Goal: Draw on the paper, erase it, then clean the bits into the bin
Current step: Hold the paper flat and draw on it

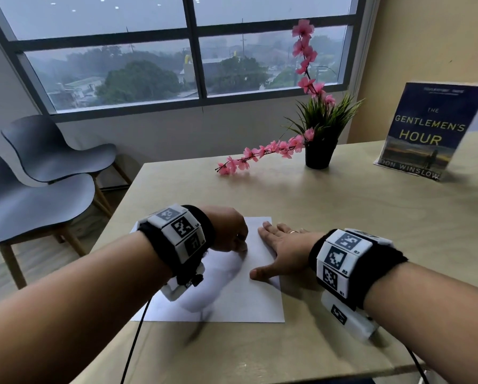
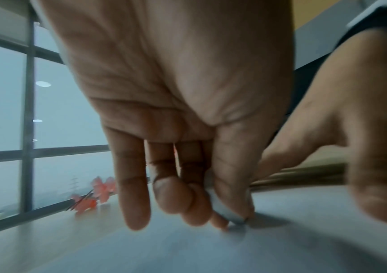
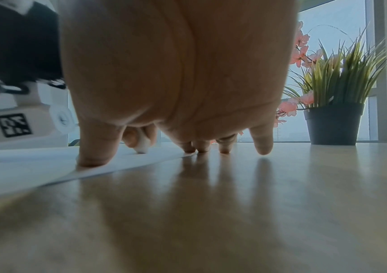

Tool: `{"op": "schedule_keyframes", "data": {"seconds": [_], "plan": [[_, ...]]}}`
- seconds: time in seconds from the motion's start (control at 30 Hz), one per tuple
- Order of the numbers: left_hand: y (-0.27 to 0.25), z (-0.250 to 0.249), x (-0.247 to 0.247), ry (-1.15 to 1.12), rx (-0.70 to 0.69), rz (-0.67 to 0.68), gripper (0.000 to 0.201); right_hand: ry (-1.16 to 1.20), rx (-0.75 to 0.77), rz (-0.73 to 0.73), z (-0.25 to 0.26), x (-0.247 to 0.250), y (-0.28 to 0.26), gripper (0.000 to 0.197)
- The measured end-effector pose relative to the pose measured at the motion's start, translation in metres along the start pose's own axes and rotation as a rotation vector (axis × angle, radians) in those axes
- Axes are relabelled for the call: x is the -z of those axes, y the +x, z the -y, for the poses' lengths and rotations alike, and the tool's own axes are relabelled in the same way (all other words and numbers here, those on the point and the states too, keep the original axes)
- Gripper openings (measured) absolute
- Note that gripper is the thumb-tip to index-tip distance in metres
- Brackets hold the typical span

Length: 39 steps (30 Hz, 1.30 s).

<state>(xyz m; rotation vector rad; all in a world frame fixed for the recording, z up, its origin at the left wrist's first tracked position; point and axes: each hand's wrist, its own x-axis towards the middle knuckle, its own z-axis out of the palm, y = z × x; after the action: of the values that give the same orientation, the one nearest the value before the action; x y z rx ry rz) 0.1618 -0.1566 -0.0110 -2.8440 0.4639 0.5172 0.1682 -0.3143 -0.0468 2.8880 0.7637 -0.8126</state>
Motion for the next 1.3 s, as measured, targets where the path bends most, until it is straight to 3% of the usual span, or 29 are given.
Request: {"op": "schedule_keyframes", "data": {"seconds": [0.33, 0.57, 0.7, 0.83, 1.0, 1.17, 1.3], "plan": [[-0.011, 0.005, -0.007, -0.024, 0.012, 0.001, 0.029, -0.016, -0.013, 0.002, 0.003, 0.001, -0.003, 0.109], [-0.008, 0.013, -0.007, -0.072, 0.073, -0.028, 0.032, 0.002, -0.013, 0.013, 0.001, 0.000, -0.004, 0.120], [-0.011, 0.003, -0.010, -0.040, 0.024, -0.027, 0.029, 0.002, -0.013, 0.006, 0.001, -0.001, -0.004, 0.119], [-0.006, 0.004, -0.007, -0.068, 0.061, -0.075, 0.030, 0.011, -0.012, -0.006, 0.002, -0.001, -0.004, 0.120], [-0.008, -0.006, -0.006, -0.036, -0.025, -0.026, 0.029, 0.004, -0.015, -0.002, 0.002, -0.001, -0.004, 0.119], [0.000, -0.005, -0.001, -0.049, 0.029, -0.051, 0.032, 0.007, -0.021, 0.003, 0.002, -0.001, -0.002, 0.120], [-0.002, -0.013, -0.002, -0.016, -0.031, -0.016, 0.031, 0.018, -0.015, 0.006, 0.002, -0.002, -0.002, 0.120]]}}
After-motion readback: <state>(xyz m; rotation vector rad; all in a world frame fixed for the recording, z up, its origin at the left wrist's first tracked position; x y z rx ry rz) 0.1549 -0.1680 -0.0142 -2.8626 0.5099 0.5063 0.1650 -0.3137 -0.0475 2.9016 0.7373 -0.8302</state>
